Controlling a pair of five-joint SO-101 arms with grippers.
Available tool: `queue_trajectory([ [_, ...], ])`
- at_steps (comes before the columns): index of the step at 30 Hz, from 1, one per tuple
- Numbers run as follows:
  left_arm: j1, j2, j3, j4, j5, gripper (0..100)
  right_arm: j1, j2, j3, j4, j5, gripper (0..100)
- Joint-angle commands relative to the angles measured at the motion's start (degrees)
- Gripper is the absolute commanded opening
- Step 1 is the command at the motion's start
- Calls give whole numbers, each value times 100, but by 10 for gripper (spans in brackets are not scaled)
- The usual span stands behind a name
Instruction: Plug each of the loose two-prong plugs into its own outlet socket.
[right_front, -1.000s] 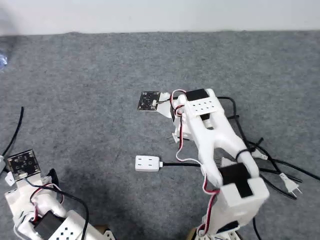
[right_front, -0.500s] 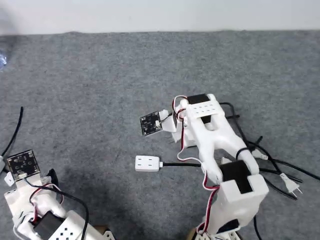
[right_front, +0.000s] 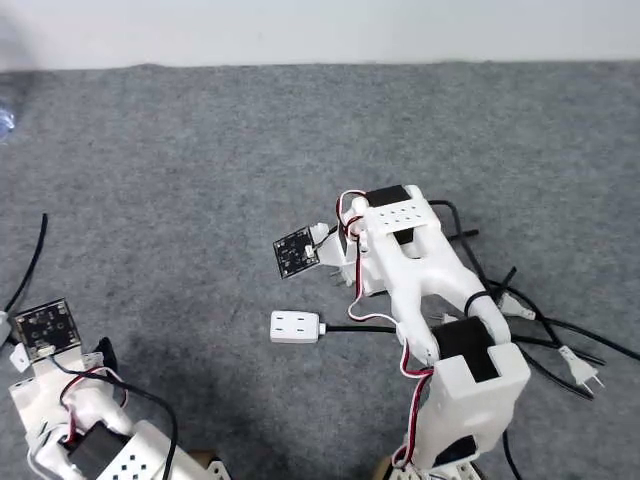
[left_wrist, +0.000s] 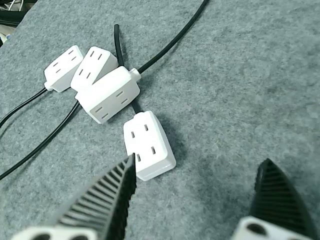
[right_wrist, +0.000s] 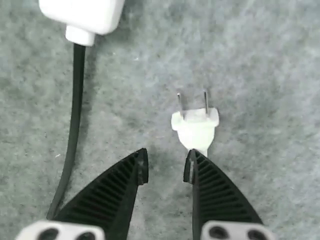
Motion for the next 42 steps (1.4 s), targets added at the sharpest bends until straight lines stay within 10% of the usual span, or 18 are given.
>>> queue_trajectory([
  [1,44,-18,-31,26,-35,357,-40,101,-334,-171,70,127],
  [11,44,-18,-31,26,-35,357,-57,163,-571,-66,-343,132],
  [19,53,-18,-31,26,-35,357,-40,215,-615,136,-387,358],
  [42,53,-18,-31,26,-35,357,-338,804,-624,-215,-598,99],
])
